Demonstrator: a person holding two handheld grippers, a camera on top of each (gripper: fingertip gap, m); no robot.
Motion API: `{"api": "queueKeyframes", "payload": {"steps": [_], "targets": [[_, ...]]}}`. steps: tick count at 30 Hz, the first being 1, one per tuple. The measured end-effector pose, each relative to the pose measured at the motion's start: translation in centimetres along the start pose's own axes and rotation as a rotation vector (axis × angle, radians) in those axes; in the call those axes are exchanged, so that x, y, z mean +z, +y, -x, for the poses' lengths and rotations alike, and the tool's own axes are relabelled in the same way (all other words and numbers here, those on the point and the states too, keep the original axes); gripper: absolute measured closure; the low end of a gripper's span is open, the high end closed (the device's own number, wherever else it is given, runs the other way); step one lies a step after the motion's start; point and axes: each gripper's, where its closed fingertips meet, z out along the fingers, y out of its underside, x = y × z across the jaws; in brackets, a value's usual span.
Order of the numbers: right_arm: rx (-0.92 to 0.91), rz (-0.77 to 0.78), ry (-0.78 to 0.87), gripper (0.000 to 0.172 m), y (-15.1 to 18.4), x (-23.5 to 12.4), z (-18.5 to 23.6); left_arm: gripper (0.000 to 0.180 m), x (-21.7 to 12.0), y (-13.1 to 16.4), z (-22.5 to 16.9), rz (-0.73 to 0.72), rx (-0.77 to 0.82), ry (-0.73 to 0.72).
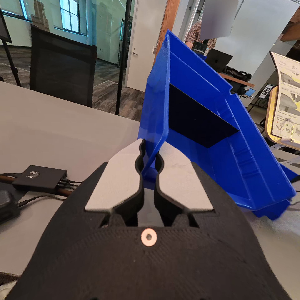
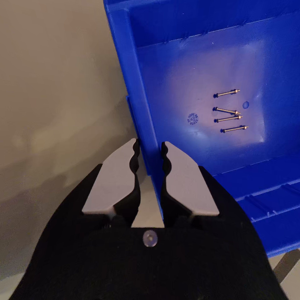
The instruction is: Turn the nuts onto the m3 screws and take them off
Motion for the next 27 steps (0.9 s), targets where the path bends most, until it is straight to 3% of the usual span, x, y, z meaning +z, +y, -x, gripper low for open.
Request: {"api": "queueKeyframes", "payload": {"steps": [1, 18, 27], "targets": [[0.022, 0.004, 0.008, 0.144, -0.6, 0.4, -0.9, 0.171, -0.3, -0.1, 0.3, -0.003, -0.003, -0.004], [0.463, 0.050, 0.177, 0.145, -9.5, 5.3, -14.1, 0.171, -2.8, 0.0, 2.1, -0.027, -0.034, -0.032], [0.524, 0.033, 0.268, 0.144, -11.7, 6.4, -18.6, 0.171, -3.3, 1.0, 0.8, -0.028, -0.063, -0.008]]}}
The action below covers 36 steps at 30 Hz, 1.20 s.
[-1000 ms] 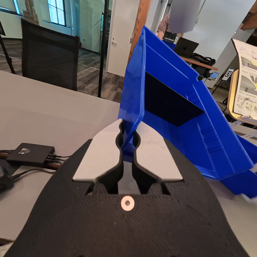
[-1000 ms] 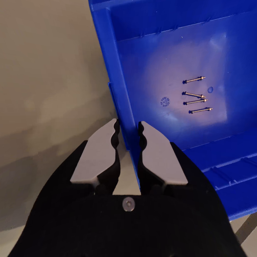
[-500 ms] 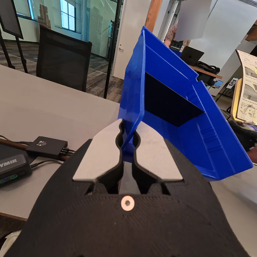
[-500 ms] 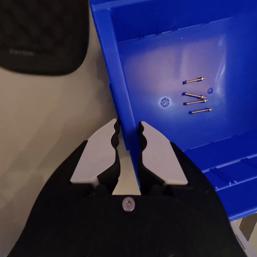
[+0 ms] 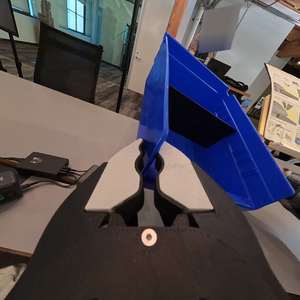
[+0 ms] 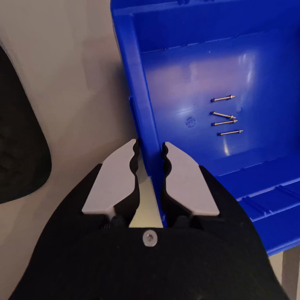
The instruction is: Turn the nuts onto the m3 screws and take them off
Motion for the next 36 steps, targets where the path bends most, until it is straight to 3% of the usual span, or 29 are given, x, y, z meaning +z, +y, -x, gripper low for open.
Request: {"api": "queueKeyframes", "payload": {"steps": [1, 2, 3, 8, 13, 17, 21, 26, 31, 36], "targets": [[-0.021, -0.052, 0.027, 0.134, -0.4, -0.5, 0.1, 0.171, -0.1, 0.0, -0.2, 0.000, 0.000, 0.005], [-0.038, -0.111, 0.051, 0.113, -0.8, -1.5, 0.4, 0.171, -0.3, 0.0, -0.5, 0.001, 0.001, 0.012], [-0.056, -0.160, 0.064, 0.108, -0.8, -2.7, 0.8, 0.171, -0.5, 0.0, -0.8, 0.001, 0.006, 0.021], [-0.116, -0.357, -0.007, 0.120, 3.6, -10.7, 4.8, 0.171, -1.0, -0.7, -3.9, -0.010, 0.040, 0.106], [-0.021, -0.443, -0.185, 0.131, 13.8, -18.2, 8.7, 0.171, -0.8, -1.0, -10.9, 0.006, 0.137, 0.259], [0.112, -0.383, -0.282, 0.143, 25.1, -22.5, 10.3, 0.171, -0.1, 0.5, -19.0, 0.069, 0.235, 0.448], [0.328, -0.399, -0.286, 0.152, 35.9, -26.8, 10.2, 0.172, 1.6, 4.5, -27.8, 0.185, 0.283, 0.658], [0.582, -0.435, -0.177, 0.151, 46.8, -30.5, 9.4, 0.172, 5.3, 12.8, -39.1, 0.381, 0.200, 0.889], [0.753, -0.492, -0.038, 0.143, 52.9, -33.3, 8.9, 0.172, 8.6, 20.9, -48.5, 0.548, 0.144, 0.992], [0.767, -0.513, -0.007, 0.144, 54.5, -33.6, 11.0, 0.171, 11.1, 26.4, -54.4, 0.656, 0.165, 1.051]]}}
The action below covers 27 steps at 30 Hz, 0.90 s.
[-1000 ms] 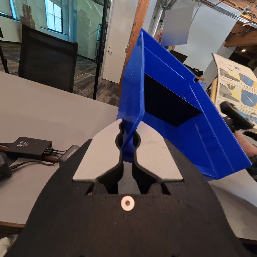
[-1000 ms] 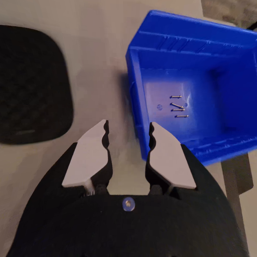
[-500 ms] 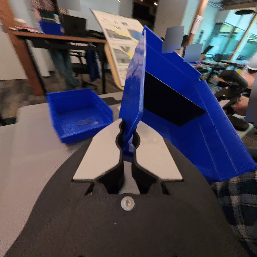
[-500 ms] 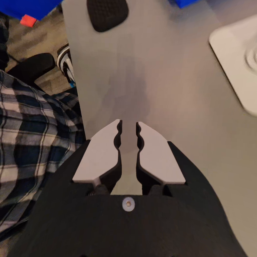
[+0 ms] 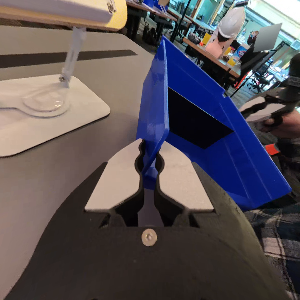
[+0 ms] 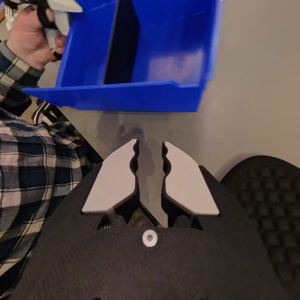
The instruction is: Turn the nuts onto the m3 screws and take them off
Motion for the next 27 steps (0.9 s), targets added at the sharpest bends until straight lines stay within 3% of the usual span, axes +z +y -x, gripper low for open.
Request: {"api": "queueKeyframes", "payload": {"steps": [6, 12, 16, 20, 27], "targets": [[-0.007, -0.077, 0.025, 0.128, 1.0, 2.5, 2.7, 0.171, 6.2, 0.1, 0.9, 0.048, -0.029, 0.010], [-0.033, -0.203, 0.167, 0.070, -0.4, 6.8, 3.7, 0.170, 10.2, -0.2, 1.1, 0.024, -0.076, -0.015], [-0.012, -0.246, 0.234, 0.050, -1.3, 9.0, 3.3, 0.170, 11.8, 0.0, 0.7, 0.007, -0.084, -0.030], [-0.013, -0.267, 0.339, 0.055, -1.7, 9.1, 1.0, 0.168, 12.4, 0.7, 0.5, -0.020, -0.124, -0.032], [-0.024, -0.176, 0.383, 0.107, -1.5, 7.4, -3.0, 0.143, 13.5, 2.2, -1.4, -0.007, -0.149, 0.027]]}}
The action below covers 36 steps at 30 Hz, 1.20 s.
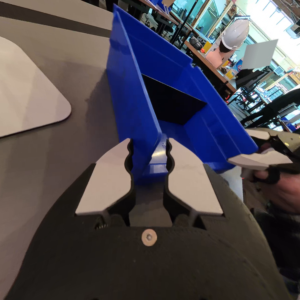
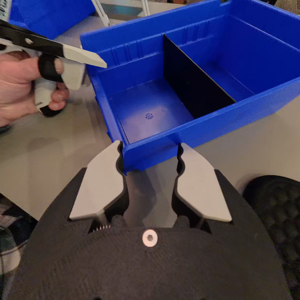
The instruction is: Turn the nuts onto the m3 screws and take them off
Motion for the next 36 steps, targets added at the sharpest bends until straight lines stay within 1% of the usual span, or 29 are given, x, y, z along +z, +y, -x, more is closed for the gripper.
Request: {"api": "queueKeyframes", "payload": {"steps": [3, 7, 9, 13, 17, 22, 26, 31, 36], "targets": [[-0.030, 0.089, 0.035, 0.123, -0.1, 0.0, -2.6, 0.144, 0.7, 0.2, -0.8, 0.014, -0.004, 0.019], [-0.043, 0.193, 0.078, 0.144, -0.3, 0.4, -7.4, 0.145, 2.5, 0.5, -2.1, 0.050, -0.004, 0.052], [-0.047, 0.232, 0.098, 0.151, -0.6, 0.8, -10.0, 0.143, 3.8, 0.4, -2.6, 0.076, 0.001, 0.057], [-0.039, 0.299, 0.116, 0.159, -1.4, 2.0, -14.9, 0.140, 7.1, -0.3, -3.2, 0.101, -0.008, 0.067], [-0.058, 0.360, 0.126, 0.163, -2.3, 3.3, -19.3, 0.138, 10.4, -1.5, -3.3, 0.105, -0.023, 0.066], [-0.036, 0.375, 0.122, 0.164, -3.9, 5.4, -24.2, 0.137, 14.4, -3.5, -2.6, 0.100, -0.034, 0.058], [-0.023, 0.381, 0.134, 0.165, -5.0, 7.0, -27.2, 0.137, 17.0, -5.2, -1.4, 0.092, -0.050, 0.047], [-0.001, 0.374, 0.149, 0.166, -5.8, 8.2, -29.2, 0.137, 18.9, -6.6, -0.3, 0.076, -0.065, 0.041], [0.018, 0.355, 0.145, 0.165, -5.9, 8.3, -29.4, 0.136, 19.0, -6.9, -0.2, 0.059, -0.055, 0.063]]}}
